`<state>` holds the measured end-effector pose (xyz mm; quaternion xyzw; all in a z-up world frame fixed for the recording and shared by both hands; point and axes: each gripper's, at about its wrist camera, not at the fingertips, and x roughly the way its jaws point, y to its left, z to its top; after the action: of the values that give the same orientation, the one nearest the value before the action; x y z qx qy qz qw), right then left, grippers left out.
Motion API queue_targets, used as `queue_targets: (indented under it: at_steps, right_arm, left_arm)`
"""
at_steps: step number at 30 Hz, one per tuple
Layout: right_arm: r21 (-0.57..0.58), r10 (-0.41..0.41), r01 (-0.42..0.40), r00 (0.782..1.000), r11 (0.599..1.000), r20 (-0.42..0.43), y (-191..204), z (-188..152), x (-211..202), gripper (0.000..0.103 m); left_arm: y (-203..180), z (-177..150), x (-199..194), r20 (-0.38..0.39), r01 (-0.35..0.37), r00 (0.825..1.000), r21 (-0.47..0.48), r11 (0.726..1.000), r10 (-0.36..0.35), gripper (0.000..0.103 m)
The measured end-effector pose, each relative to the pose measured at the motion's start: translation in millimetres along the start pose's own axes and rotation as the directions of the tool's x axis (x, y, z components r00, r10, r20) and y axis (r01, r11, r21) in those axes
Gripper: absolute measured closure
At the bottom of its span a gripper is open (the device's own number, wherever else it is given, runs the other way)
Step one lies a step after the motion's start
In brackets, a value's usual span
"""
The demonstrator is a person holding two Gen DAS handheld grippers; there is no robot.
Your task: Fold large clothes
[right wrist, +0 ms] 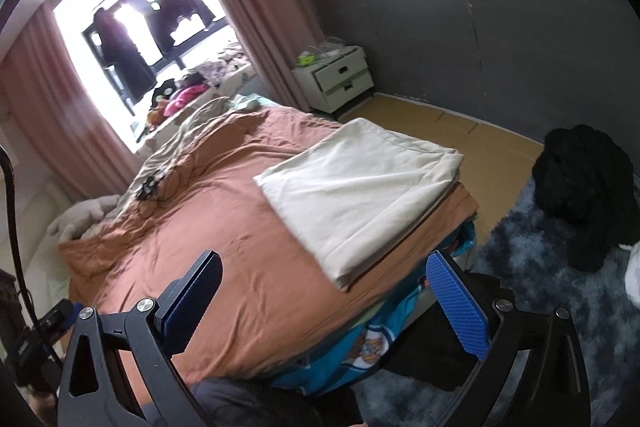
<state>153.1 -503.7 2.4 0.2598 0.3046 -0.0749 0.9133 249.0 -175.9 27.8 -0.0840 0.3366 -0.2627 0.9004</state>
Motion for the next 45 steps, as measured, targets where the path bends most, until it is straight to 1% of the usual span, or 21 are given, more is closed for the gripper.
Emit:
queue_targets:
  at_steps: [7, 13, 19, 24, 28, 31, 33, 34, 36, 39, 42, 45]
  right_arm:
    - [-0.099, 0.050, -0.046, 0.998, 0.994, 0.040, 30.7, -31.9, -39.3, 0.001]
    - [-0.148, 0.078, -0.069, 0.995, 0.987, 0.055, 43.9, -59.4, -64.3, 0.001]
    - [-0.190, 0.097, -0.081, 0.992, 0.978, 0.078, 52.6, -89.5, -91.7, 0.001]
    - [-0.227, 0.096, -0.072, 0.990, 0.971, 0.098, 59.6, -110.4, -108.1, 0.001]
    - [-0.256, 0.102, -0.072, 0.990, 0.964, 0.102, 64.1, -128.2, -115.1, 0.001]
    - [-0.274, 0.108, -0.075, 0.989, 0.959, 0.105, 66.7, -142.8, -117.7, 0.001]
    - [-0.286, 0.110, -0.074, 0.988, 0.955, 0.112, 67.3, -152.1, -119.9, 0.001]
    - [-0.289, 0.108, -0.068, 0.987, 0.955, 0.123, 67.5, -156.5, -120.7, 0.001]
    - [-0.294, 0.109, -0.064, 0.985, 0.954, 0.138, 67.3, -165.4, -122.4, 0.001]
    - [-0.293, 0.123, -0.079, 0.984, 0.953, 0.132, 67.2, -176.8, -119.4, 0.001]
    - [-0.313, 0.125, -0.079, 0.984, 0.946, 0.129, 70.0, -188.5, -115.2, 0.001]
    - [-0.317, 0.131, -0.089, 0.985, 0.944, 0.113, 71.5, -196.0, -109.3, 0.001]
  left_arm:
    - [1.1, -30.9, -51.9, 0.066, -0.045, 0.997, 0.023, 0.999, 0.044, 0.001]
    - [-1.2, -58.0, -87.1, 0.109, -0.078, 0.991, 0.050, 0.996, 0.072, 0.001]
    - [-2.2, -86.2, -119.4, 0.160, -0.116, 0.981, 0.058, 0.992, 0.106, 0.001]
    - [-2.0, -110.7, -141.5, 0.201, -0.144, 0.971, 0.061, 0.988, 0.129, 0.001]
    - [0.4, -130.4, -152.2, 0.216, -0.162, 0.966, 0.064, 0.985, 0.145, 0.001]
    - [0.7, -144.3, -157.3, 0.238, -0.191, 0.956, 0.064, 0.980, 0.171, 0.001]
    - [1.2, -153.3, -161.3, 0.261, -0.219, 0.945, 0.061, 0.974, 0.197, 0.001]
    - [1.8, -158.7, -161.5, 0.274, -0.241, 0.937, 0.057, 0.969, 0.217, 0.001]
    - [5.7, -164.8, -162.4, 0.287, -0.254, 0.929, 0.037, 0.967, 0.233, 0.001]
    - [10.8, -172.5, -160.3, 0.293, -0.263, 0.924, 0.016, 0.965, 0.247, 0.001]
    - [12.6, -177.5, -159.6, 0.294, -0.294, 0.915, 0.015, 0.956, 0.276, 0.001]
    - [10.7, -182.7, -160.2, 0.294, -0.305, 0.913, 0.028, 0.952, 0.283, 0.001]
